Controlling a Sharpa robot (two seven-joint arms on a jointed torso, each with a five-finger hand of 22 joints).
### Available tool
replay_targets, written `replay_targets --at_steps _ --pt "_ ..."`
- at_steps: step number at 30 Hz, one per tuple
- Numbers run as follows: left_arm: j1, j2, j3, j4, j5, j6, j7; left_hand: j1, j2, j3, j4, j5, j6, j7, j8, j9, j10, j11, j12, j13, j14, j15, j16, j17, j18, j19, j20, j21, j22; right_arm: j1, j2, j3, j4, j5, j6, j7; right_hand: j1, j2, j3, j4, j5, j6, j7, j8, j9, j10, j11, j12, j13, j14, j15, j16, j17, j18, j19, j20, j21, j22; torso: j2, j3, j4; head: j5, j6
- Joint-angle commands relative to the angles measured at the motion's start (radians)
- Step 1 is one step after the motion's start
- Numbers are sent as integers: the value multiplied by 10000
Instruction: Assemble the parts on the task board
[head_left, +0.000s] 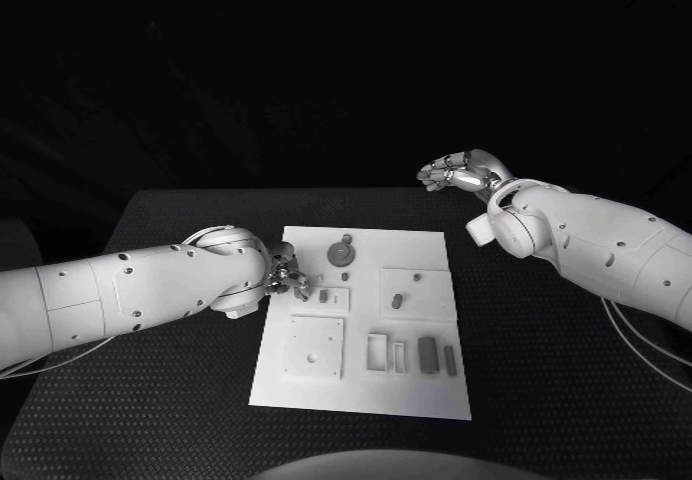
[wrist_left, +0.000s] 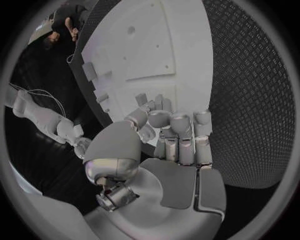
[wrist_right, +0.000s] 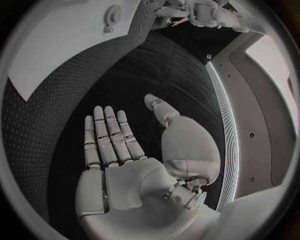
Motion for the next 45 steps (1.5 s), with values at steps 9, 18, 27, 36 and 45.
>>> replay_targets --at_steps 9,18,27,36,45 --pt "-39 4 -5 -20 -92 206 -20 -16 73 -2 55 63 648 -361 52 248 -6 -77 64 -25 -5 -43 57 -17 69 -83 -1445 69 -19 1 1 4 21 -16 100 83 -88 -27 -17 24 44 -74 284 43 -15 64 -18 -45 12 -57 2 -30 -15 -89 -68 -36 -50 25 -9 -1 10 -5 -6" --pt "-45 -16 -5 -4 -94 285 -41 -14 81 5 48 65 649 -363 53 255 -6 -80 68 -35 -6 -45 64 -24 71 -86 -1448 77 -24 1 -6 4 13 -16 107 84 -90 -27 -19 25 47 -75 284 45 -18 65 -18 -47 11 -57 2 -30 -16 -90 -68 -37 -56 34 -5 0 2 24 -4" --pt "-49 -31 -5 10 -95 368 -38 -10 88 13 37 70 652 -367 56 264 -6 -83 73 -47 -8 -44 73 -31 72 -93 -1451 85 -30 0 1 4 11 -16 110 87 -92 -26 -20 25 48 -75 284 47 -20 65 -19 -49 11 -58 2 -30 -18 -92 -67 -37 -61 41 -6 0 8 23 -28" --pt "-53 -30 -4 13 -95 381 -42 -7 82 17 18 70 657 -370 59 274 -5 -87 80 -62 -9 -43 84 -39 72 -101 -1453 97 -36 0 -1 4 13 -16 115 86 -96 -26 -23 26 48 -78 284 49 -23 64 -20 -52 11 -60 2 -31 -20 -93 -67 -38 -68 50 -7 -5 -1 33 -26" --pt "-54 22 -4 -61 -95 487 -77 -69 87 -5 51 51 663 -370 61 290 -4 -87 92 -90 -12 -42 100 -57 64 -109 -1452 117 -51 0 -8 4 41 -15 115 84 -98 -24 -24 27 49 -79 284 50 -25 65 -20 -53 11 -61 2 -31 -22 -95 -66 -39 -74 57 -2 5 -3 30 -12"
